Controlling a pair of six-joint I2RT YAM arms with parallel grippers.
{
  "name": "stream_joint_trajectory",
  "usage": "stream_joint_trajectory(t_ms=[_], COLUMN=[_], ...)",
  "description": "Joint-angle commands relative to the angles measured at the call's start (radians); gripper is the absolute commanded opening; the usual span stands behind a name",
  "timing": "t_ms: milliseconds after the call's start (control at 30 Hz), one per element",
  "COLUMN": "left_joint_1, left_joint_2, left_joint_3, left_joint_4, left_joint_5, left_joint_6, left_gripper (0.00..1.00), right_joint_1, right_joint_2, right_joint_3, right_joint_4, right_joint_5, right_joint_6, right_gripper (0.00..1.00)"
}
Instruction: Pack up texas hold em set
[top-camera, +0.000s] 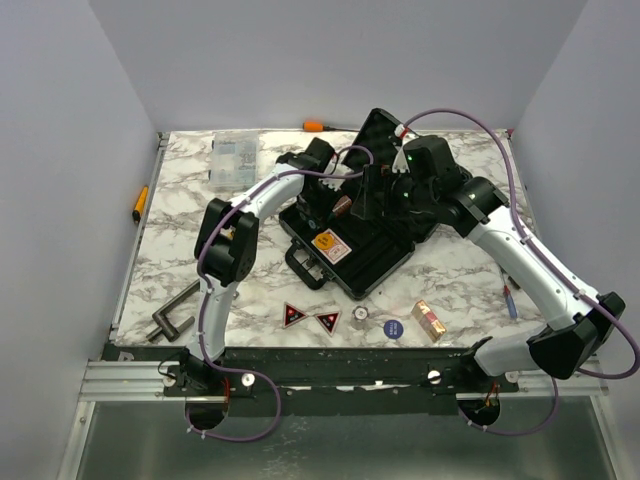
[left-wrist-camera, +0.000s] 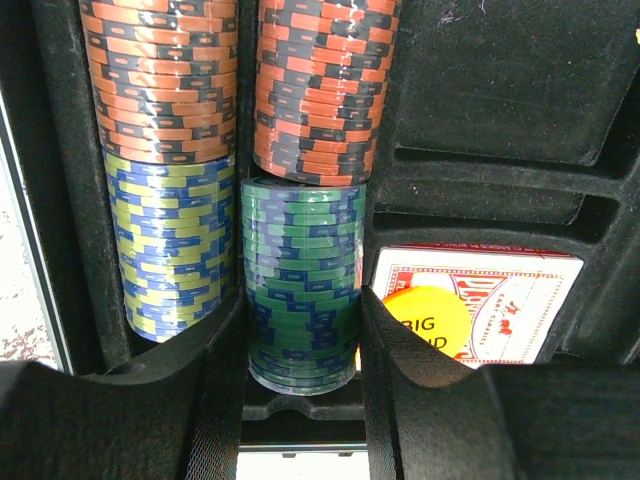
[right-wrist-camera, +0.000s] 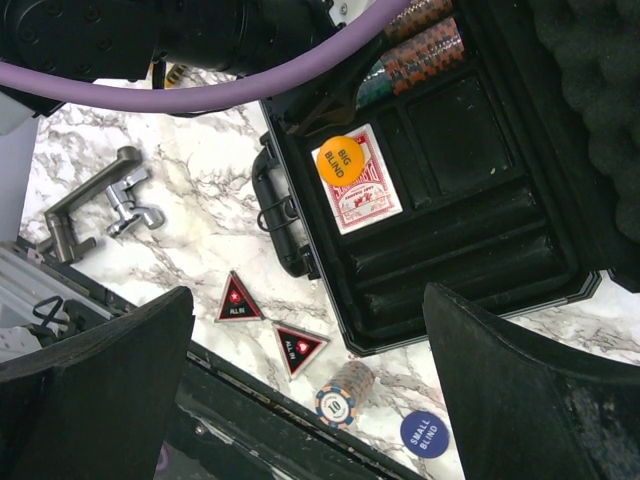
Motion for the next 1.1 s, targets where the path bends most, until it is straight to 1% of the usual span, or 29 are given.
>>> stream_joint_trajectory(t_ms=[0,67,100,133,167,300,467,633,767,867,967,1067], left_joint_1=[0.006,0.006,0.006,0.006,0.007,0.007,0.008,0.008,0.008,0.008,0.019,0.080], left_joint_2=[-0.033,-0.059,-0.074,-0.087,-0.102,-0.175,-0.322,-0.492,-0.683,-0.805,-0.923,-1.052], left_joint_3=[-0.007,-0.033,-0.048,-0.056,-0.063,-0.082,-0.133,-0.213,-0.373,-0.482,-0.618,-0.777], left_joint_4=[0.059,0.079,0.092,0.099,0.104,0.110,0.133,0.159,0.263,0.319,0.368,0.436], left_joint_5=[0.004,-0.002,-0.003,-0.006,-0.007,-0.021,-0.042,-0.116,-0.296,-0.396,-0.439,-0.320], left_joint_6=[0.018,0.016,0.016,0.016,0.016,0.003,-0.027,-0.077,-0.150,-0.194,-0.269,-0.306], left_gripper=[0.44,0.65,0.87,0.97,0.98,0.98,0.98,0.98,0.98,0.99,0.98,0.98], right_joint_1=[0.005,0.005,0.005,0.005,0.005,0.005,0.005,0.005,0.005,0.005,0.005,0.005], right_joint_2=[0.007,0.003,0.000,-0.003,-0.008,-0.028,-0.071,-0.108,-0.134,-0.148,-0.161,-0.175], right_joint_3=[0.040,0.040,0.040,0.039,0.036,0.027,0.006,0.013,0.010,0.010,0.008,-0.010], right_joint_4=[0.021,0.019,0.018,0.017,0.017,0.018,0.026,0.013,-0.013,-0.029,-0.040,-0.036], right_joint_5=[-0.024,-0.031,-0.034,-0.038,-0.044,-0.069,-0.061,-0.032,-0.011,0.003,0.012,0.015], right_joint_6=[-0.016,-0.011,-0.006,-0.002,0.005,0.025,0.042,0.045,0.037,0.029,0.028,0.038], right_gripper=[1.00,1.00,1.00,1.00,1.00,1.00,1.00,1.00,1.00,1.00,1.00,1.00])
